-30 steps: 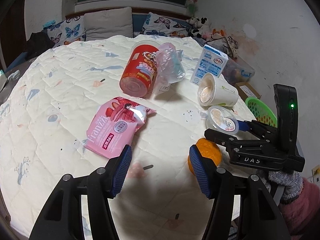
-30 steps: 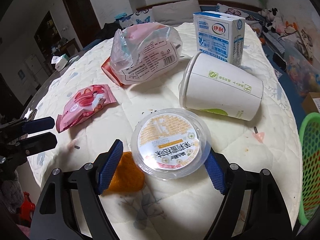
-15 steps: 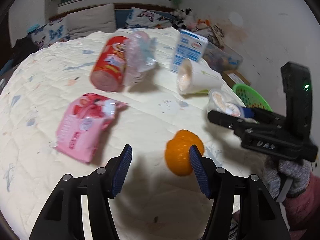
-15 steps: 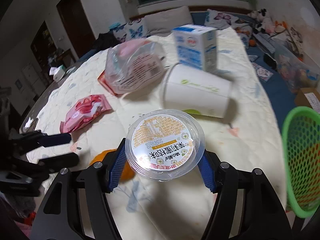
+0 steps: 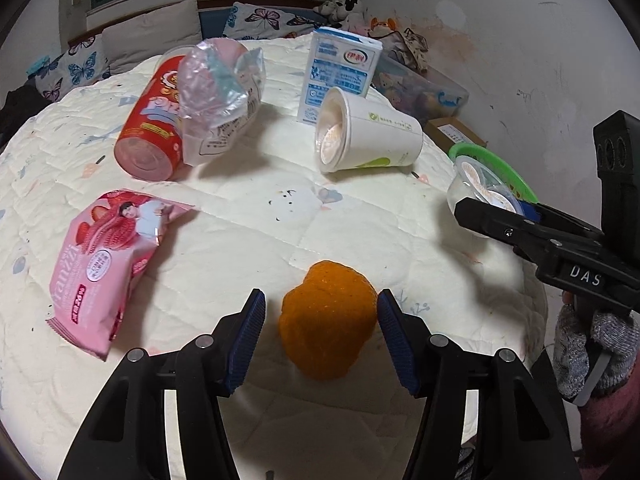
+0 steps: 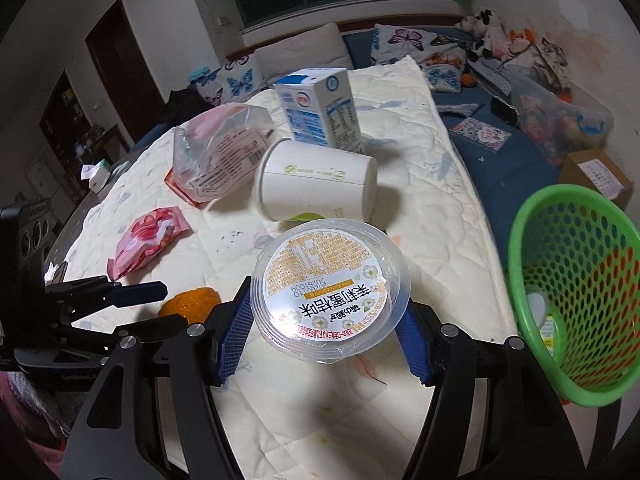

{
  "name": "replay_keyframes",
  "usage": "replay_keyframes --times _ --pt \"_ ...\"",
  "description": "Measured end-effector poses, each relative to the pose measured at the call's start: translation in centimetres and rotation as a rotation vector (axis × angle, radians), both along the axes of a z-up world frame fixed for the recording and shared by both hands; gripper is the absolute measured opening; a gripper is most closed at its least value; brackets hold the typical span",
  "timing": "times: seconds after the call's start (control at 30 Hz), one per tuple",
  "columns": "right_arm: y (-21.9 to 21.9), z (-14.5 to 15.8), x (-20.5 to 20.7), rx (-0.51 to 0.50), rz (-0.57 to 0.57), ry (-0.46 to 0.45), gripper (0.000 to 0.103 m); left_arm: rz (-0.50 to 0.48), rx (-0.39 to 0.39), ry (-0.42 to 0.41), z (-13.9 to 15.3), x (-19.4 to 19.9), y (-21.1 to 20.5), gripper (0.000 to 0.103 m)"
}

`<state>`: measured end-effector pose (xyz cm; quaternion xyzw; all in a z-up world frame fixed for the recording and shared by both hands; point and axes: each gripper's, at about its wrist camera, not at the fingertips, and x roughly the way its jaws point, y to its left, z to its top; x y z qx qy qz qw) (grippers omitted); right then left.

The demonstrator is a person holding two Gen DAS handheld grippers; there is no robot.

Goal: Collect trash
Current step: 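Grasp the clear pudding cup with the right tool while the left tool grasps the orange peel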

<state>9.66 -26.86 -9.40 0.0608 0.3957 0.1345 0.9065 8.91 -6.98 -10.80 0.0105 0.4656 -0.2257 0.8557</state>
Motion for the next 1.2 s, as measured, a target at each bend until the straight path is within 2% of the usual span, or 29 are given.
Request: replay_keyframes --times 0.07,0.37,0.57,0.67,0.8,1.03,1.2 --pt "-0.1 -0.1 -0.1 0.002 -0.005 0.001 0.065 -0.009 -0.003 0.001 -0.1 0.0 -0.2 0.05" --pt "-0.6 -0.3 -0.3 0.005 -0.018 0.007 0.065 -0.009 -0.005 -0.006 -0.3 0.2 -0.7 0.049" --pt "-0.9 -0.5 -0.5 0.007 -0.029 0.013 0.065 -0.016 -0.009 -0.014 -0.4 0.0 -0.9 0.041" --pt "-1.0 -0.7 -0.6 0.008 -0.033 0.016 0.065 -0.026 0.009 -0.027 -0.5 -0.2 -1.3 0.04" --pt "-1.3 -0.7 -0.8 0.011 -0.041 0.014 0.065 -0.024 -0.015 -0.019 -0.3 -0.2 -1.2 0.032" --pt "-2.8 -0.1 -1.2 0.011 -0.078 -0.002 0.065 -0.033 -0.031 -0.046 1.0 -0.6 -1.5 0.027" --pt "-5.6 0.3 -1.5 0.001 -0.146 -0.013 0.065 -0.064 -0.068 -0.057 2.6 -0.1 -2.3 0.026"
